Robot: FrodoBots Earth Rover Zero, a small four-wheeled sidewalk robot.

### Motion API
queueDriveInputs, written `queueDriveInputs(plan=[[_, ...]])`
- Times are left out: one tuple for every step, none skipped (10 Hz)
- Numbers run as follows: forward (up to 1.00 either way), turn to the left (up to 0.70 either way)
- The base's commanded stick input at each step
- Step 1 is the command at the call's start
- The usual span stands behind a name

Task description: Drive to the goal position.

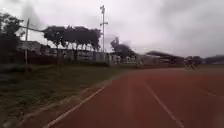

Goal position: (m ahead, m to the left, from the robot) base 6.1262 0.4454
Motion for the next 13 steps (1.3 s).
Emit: queueDriveInputs(plan=[[0.50, 0.00], [0.50, -0.21], [0.50, -0.50], [0.50, -0.50], [0.50, -0.50], [0.50, -0.50], [0.50, -0.50], [0.50, -0.50], [0.50, -0.50], [0.50, -0.50], [0.50, -0.40], [0.50, -0.27], [0.50, -0.14]])
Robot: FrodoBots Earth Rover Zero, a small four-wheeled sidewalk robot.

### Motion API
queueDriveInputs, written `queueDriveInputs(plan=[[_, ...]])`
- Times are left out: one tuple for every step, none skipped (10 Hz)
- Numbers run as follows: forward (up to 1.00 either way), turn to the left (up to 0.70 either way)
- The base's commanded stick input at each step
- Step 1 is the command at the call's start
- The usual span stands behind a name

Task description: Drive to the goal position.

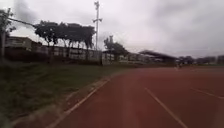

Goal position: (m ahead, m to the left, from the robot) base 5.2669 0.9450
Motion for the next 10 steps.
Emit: queueDriveInputs(plan=[[0.50, -0.01], [0.50, 0.00], [0.50, -0.01], [0.50, -0.30], [0.50, -0.50], [0.50, -0.50], [0.50, -0.46], [0.50, -0.32], [0.50, -0.18], [0.50, -0.03]])
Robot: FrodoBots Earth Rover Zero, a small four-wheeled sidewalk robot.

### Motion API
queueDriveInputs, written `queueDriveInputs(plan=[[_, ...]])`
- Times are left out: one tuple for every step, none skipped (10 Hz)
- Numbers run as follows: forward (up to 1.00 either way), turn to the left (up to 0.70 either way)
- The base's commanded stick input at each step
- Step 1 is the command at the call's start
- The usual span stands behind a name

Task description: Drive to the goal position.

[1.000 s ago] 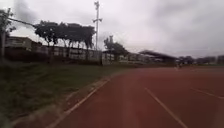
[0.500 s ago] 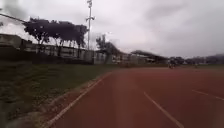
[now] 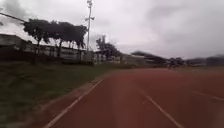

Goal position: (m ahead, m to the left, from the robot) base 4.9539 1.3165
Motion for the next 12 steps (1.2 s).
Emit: queueDriveInputs(plan=[[0.50, 0.00], [0.50, 0.00], [0.50, 0.00], [0.50, 0.00], [0.50, 0.00], [0.50, 0.00], [0.50, 0.00], [0.50, 0.00], [0.50, 0.00], [0.50, 0.00], [0.50, 0.00], [0.50, 0.00]])
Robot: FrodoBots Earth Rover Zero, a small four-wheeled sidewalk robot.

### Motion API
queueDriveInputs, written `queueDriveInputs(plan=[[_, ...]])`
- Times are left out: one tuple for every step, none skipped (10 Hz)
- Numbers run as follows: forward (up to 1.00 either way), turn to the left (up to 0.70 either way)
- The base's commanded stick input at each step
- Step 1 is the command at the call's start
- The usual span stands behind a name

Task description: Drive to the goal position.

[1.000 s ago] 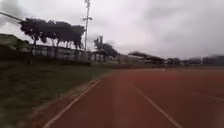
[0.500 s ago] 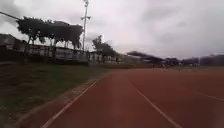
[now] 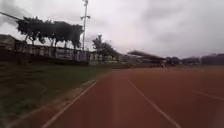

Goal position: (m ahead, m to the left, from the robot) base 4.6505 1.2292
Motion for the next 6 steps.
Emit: queueDriveInputs(plan=[[0.50, 0.00], [0.50, 0.00], [0.50, 0.00], [0.50, 0.00], [0.50, 0.00], [0.50, 0.00]])
